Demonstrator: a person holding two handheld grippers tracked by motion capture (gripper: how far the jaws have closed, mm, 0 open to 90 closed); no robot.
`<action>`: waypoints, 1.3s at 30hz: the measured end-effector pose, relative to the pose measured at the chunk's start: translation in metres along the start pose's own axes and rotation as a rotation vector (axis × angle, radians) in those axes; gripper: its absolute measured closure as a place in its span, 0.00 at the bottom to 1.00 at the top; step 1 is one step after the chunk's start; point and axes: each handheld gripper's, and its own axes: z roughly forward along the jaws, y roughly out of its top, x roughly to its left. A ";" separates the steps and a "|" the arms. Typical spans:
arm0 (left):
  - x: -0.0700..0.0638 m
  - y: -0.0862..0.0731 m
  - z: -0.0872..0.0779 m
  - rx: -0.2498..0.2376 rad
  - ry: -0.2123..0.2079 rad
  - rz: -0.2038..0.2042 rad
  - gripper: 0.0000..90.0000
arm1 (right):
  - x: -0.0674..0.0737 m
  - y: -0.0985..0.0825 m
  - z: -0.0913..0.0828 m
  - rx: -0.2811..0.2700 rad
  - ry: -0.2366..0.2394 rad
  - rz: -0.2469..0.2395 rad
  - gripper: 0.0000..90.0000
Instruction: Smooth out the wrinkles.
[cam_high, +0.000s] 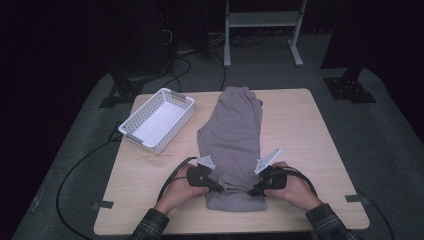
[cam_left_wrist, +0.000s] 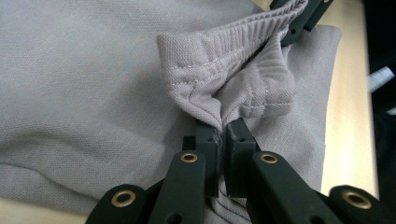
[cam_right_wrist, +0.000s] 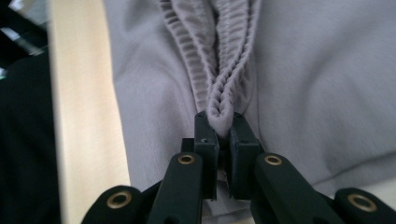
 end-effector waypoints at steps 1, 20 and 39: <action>0.000 0.000 0.000 0.000 0.000 0.000 0.95 | 0.000 0.000 0.000 0.000 0.000 0.000 0.93; -0.042 -0.019 -0.001 0.008 -0.089 0.079 0.95 | 0.037 -0.011 -0.005 0.030 0.074 -0.127 0.93; 0.016 0.042 -0.047 -0.244 0.073 -0.026 0.93 | -0.031 0.042 -0.057 -0.197 -0.115 -0.029 0.93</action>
